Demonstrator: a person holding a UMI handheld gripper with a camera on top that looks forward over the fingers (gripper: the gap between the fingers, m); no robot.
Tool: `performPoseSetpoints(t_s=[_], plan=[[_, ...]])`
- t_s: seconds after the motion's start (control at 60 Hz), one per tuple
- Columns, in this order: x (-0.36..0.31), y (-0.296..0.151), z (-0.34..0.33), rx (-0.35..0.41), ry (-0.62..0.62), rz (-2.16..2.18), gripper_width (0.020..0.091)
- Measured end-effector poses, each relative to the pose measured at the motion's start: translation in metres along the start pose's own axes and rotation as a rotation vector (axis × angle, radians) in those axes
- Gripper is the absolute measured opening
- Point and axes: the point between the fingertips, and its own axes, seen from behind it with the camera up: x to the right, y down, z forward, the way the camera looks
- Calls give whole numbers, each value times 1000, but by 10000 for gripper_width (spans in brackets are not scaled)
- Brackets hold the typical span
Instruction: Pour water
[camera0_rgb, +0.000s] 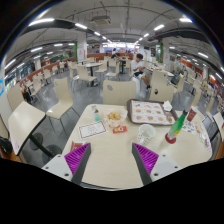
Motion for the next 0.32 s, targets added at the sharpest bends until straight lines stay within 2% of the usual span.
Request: performPoseSetpoints(t_s=[0.167,0.283,0.317], plan=[[-2,2,5,-14,-28,-6,838],[24,-3,9,19,-2,-62,833],[31,3,12,5,-3,-72,834]])
